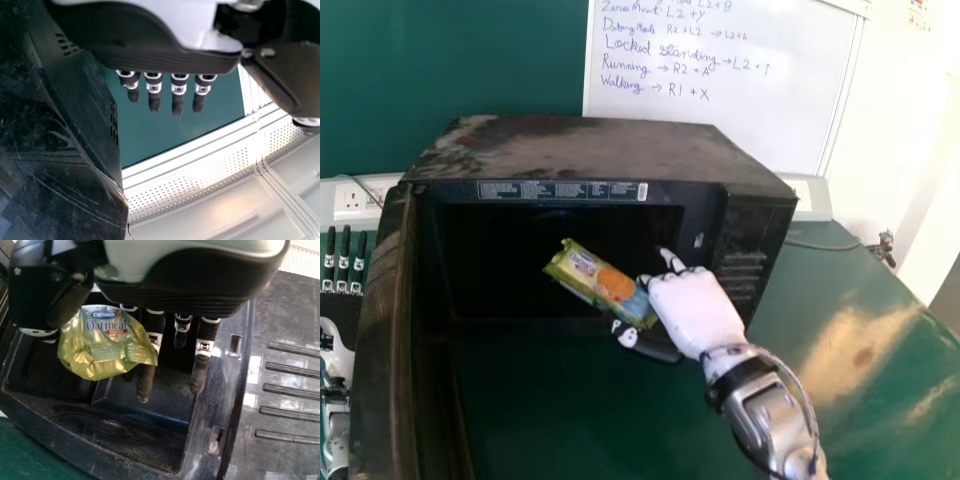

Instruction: Put biscuit inside oven

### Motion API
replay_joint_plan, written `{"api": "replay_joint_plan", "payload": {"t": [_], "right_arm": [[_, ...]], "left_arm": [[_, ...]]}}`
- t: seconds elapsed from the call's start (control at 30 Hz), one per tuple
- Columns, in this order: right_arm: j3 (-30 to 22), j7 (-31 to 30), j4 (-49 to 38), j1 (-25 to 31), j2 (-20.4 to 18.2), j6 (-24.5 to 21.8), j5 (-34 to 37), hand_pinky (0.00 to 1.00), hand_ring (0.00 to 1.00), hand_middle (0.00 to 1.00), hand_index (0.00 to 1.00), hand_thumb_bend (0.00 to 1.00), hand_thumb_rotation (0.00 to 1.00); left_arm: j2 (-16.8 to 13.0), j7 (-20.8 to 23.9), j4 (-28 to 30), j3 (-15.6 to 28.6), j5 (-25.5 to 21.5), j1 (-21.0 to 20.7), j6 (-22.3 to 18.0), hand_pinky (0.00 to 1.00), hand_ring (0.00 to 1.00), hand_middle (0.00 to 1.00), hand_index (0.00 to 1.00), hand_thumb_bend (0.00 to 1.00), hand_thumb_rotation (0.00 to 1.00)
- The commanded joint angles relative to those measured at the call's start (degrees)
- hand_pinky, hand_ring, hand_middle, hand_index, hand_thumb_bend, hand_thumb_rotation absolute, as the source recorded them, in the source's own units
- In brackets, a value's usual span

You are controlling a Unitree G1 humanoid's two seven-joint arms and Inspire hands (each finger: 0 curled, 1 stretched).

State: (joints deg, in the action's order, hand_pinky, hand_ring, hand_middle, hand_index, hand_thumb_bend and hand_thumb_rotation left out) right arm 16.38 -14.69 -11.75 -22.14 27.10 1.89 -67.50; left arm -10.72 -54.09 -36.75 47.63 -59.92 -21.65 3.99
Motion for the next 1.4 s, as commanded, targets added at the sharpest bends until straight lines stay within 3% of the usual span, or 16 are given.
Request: {"api": "replay_joint_plan", "payload": {"t": [0.0, 0.47, 1.0, 1.37], "right_arm": [[0.82, 1.05, 1.1, -2.13, -0.35, -0.16, -0.29, 0.5, 0.51, 0.47, 0.53, 0.52, 0.0], [3.53, 4.15, 9.26, -7.52, -1.48, 0.83, 0.9, 0.46, 0.47, 0.46, 0.54, 0.52, 0.0], [6.45, 6.48, 20.87, -15.44, -3.06, 1.54, 3.68, 0.53, 0.52, 0.46, 0.54, 0.52, 0.0], [8.69, 13.26, 32.88, -22.08, -4.39, 2.38, 4.95, 0.54, 0.53, 0.47, 0.53, 0.52, 0.0]], "left_arm": [[2.06, -0.81, -3.25, 0.09, -0.28, 2.45, 0.34, 0.0, 0.0, 1.0, 1.0, 0.47, 1.0], [1.99, -0.16, -3.05, 0.13, -0.16, 2.64, 0.61, 0.0, 0.0, 1.0, 1.0, 0.46, 1.0], [2.48, -0.04, -1.82, -0.09, -0.04, 3.37, 0.43, 0.0, 0.0, 1.0, 1.0, 0.46, 1.0], [2.6, -0.68, -1.75, -0.1, -0.23, 3.27, 1.11, 0.0, 0.0, 1.0, 1.0, 0.46, 1.0]]}}
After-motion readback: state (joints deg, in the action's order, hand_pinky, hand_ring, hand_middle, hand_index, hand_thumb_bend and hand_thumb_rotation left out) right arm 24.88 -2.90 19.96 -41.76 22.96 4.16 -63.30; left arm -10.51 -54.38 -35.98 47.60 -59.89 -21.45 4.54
